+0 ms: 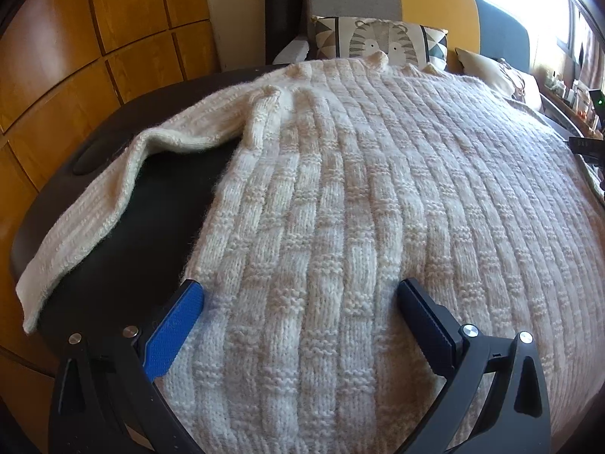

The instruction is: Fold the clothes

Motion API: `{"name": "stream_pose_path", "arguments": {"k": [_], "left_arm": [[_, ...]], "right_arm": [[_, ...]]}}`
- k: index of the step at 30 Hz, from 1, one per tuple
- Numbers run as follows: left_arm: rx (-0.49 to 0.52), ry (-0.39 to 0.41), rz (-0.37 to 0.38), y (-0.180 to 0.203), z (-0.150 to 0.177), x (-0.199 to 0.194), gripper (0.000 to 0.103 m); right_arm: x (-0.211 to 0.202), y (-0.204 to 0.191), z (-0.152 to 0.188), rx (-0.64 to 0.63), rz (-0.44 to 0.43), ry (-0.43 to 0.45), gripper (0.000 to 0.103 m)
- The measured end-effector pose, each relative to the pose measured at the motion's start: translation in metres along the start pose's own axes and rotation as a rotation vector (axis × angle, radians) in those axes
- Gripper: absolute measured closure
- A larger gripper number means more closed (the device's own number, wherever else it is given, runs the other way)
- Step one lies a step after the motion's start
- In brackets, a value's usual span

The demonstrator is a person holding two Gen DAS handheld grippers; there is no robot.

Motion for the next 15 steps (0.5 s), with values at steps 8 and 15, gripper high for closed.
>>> {"name": "stream_pose_path", "arguments": {"k": [8, 15], "left_arm": [[-0.007, 0.0, -0.005, 0.0, -0.001, 0.001, 0.0], [0.0, 0.0, -0.002, 0.0, -0.001, 0.0, 0.0]], "right_arm": [[-0.036, -0.051, -0.019, -0.051, -0.098, 0.087, 0.055], [0.009, -0.107, 0.006, -0.161, -0.096, -0.053, 0.055]]}}
Point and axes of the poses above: each gripper's, at about its wrist camera, not at the fingertips, and x roughly the way its jaws point, y to its right, z to its underside, the point moved 3 cm from there along x, roughly the way its jaws point, and after that the axes turned 13 degrees about -z, right-handed, at the moved point
